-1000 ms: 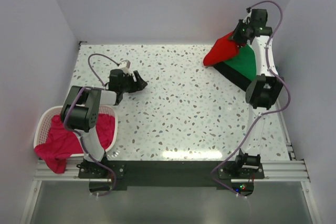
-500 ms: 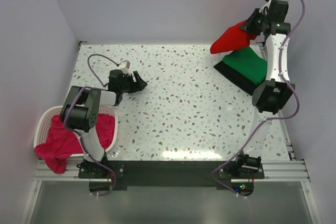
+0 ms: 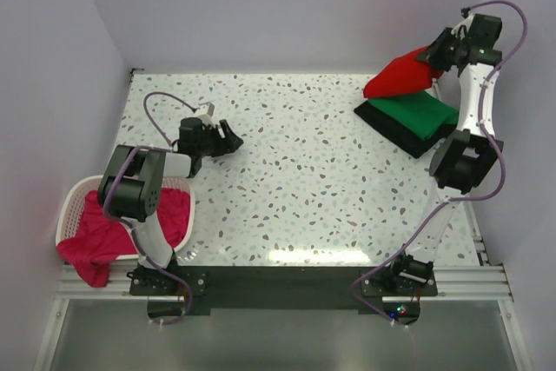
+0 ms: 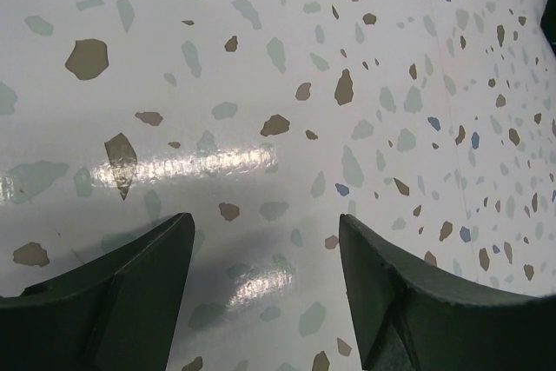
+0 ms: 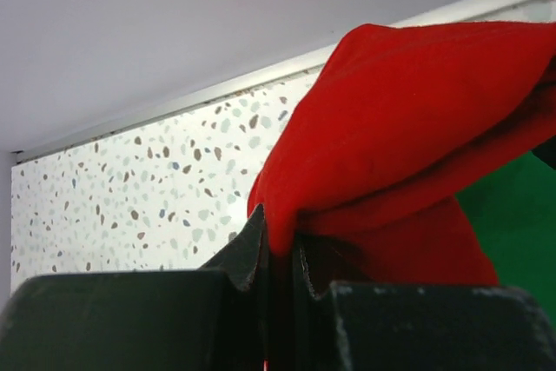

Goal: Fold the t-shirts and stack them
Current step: Neatly place the folded tshirt to the corner

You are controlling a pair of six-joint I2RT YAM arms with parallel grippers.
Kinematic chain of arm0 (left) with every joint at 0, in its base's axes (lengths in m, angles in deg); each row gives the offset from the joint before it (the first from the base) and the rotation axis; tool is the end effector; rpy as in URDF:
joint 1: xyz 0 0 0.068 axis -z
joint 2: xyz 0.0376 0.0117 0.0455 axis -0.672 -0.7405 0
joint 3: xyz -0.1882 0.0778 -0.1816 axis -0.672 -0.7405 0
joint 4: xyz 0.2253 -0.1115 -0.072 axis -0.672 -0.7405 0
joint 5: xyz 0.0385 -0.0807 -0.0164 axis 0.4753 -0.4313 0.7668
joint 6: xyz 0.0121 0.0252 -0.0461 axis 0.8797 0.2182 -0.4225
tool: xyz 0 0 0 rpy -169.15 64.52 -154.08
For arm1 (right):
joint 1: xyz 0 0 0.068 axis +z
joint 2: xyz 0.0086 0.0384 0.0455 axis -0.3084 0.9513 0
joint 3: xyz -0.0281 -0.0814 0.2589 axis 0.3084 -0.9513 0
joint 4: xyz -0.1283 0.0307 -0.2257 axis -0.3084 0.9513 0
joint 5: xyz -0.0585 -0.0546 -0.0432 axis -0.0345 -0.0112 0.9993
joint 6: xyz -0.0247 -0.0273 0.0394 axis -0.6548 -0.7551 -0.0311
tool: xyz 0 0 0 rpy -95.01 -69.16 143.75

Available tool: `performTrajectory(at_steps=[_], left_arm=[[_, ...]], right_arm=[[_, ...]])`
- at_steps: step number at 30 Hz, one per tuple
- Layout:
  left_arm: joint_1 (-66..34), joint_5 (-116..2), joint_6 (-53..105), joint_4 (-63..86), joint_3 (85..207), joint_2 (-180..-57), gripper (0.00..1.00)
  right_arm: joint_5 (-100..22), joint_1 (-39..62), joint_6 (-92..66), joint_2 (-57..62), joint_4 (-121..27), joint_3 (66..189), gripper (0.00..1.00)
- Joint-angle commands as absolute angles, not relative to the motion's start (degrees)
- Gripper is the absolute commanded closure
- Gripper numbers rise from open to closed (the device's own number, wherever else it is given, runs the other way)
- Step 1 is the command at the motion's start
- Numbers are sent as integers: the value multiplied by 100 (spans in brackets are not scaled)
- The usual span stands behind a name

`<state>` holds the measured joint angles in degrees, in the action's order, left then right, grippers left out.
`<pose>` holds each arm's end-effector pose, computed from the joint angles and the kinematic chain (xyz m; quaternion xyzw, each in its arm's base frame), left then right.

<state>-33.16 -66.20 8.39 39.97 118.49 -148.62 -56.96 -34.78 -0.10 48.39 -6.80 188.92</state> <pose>0.3493 -0.0665 0.1306 -0.0736 0.8566 -0.2844 0.4241 0.4839 -0.1300 0.3729 0.1591 0.8388 0.2061 0.4781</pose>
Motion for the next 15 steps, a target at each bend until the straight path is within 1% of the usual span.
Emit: performTrajectory(at_steps=[1,8,15], left_arm=[[-3361,-6588,816,3938,11757,-14620,27],[-3361,-6588,816,3911,11740,-14550,27],[-3361,-6553,833,3894,11713,-14470,27]], right_arm=[[-5974,-3650,-220,4367,-987,18518,100],[-5579,-3809,-484,4165,-899,17912,100],[-5008,-3897,-642,4042,-583,17691,100]])
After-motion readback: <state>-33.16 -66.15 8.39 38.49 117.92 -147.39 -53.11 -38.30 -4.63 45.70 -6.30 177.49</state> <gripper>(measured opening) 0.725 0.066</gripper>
